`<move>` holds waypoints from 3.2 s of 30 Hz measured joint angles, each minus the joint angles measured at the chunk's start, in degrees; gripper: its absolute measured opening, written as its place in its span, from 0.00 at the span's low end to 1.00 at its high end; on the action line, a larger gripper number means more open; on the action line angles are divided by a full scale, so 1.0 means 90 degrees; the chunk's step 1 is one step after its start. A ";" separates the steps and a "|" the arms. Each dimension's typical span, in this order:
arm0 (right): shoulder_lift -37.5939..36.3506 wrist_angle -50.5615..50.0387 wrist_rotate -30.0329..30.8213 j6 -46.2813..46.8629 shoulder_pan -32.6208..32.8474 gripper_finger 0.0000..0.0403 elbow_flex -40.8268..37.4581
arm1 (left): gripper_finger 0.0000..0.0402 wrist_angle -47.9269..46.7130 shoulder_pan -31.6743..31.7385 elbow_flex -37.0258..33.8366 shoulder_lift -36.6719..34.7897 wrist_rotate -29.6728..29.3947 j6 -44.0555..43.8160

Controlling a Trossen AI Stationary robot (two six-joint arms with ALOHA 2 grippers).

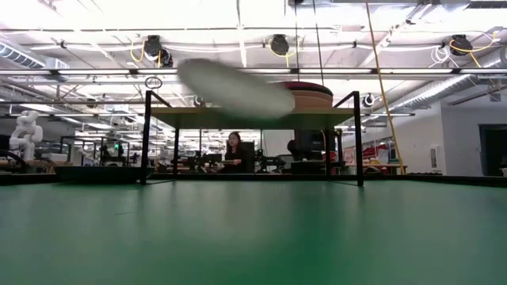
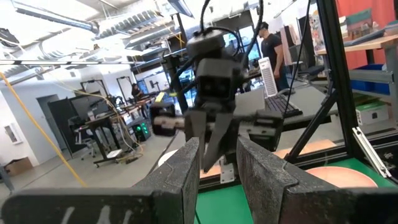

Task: Place and stack plates onto a shelf
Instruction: Put the right white plate on the shelf

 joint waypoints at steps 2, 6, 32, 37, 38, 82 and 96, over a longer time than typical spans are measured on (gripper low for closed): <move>0.0039 -0.0259 -0.0148 0.0049 -0.0032 0.00 0.0002 | 0.28 0.0000 0.0000 0.0000 0.0000 0.0000 0.0001; 0.0055 -0.0777 -0.0170 0.0158 0.0068 0.00 0.0002 | 0.28 0.0000 0.0000 0.0000 0.0000 0.0000 -0.0001; 0.2069 0.0270 -0.0178 0.0836 0.1592 0.45 -0.1432 | 0.28 0.0001 0.0000 0.0000 0.0000 0.0000 0.0001; 0.2513 0.0341 -0.0505 0.0390 0.1811 0.52 -0.1416 | 0.28 0.0002 0.0000 0.0000 0.0000 0.0000 0.0000; 0.2522 0.0347 -0.0500 0.0351 0.1865 0.53 -0.1416 | 0.28 0.0001 0.0000 0.0000 0.0000 -0.0001 0.0000; 0.1340 0.0428 0.0372 -0.0108 0.2168 0.01 -0.1418 | 0.28 0.0000 0.0000 0.0000 0.0000 0.0000 -0.0001; -0.0363 0.1921 0.0869 -0.2211 0.0980 0.00 -0.1406 | 0.28 0.0000 0.0000 0.0000 0.0000 0.0000 0.0000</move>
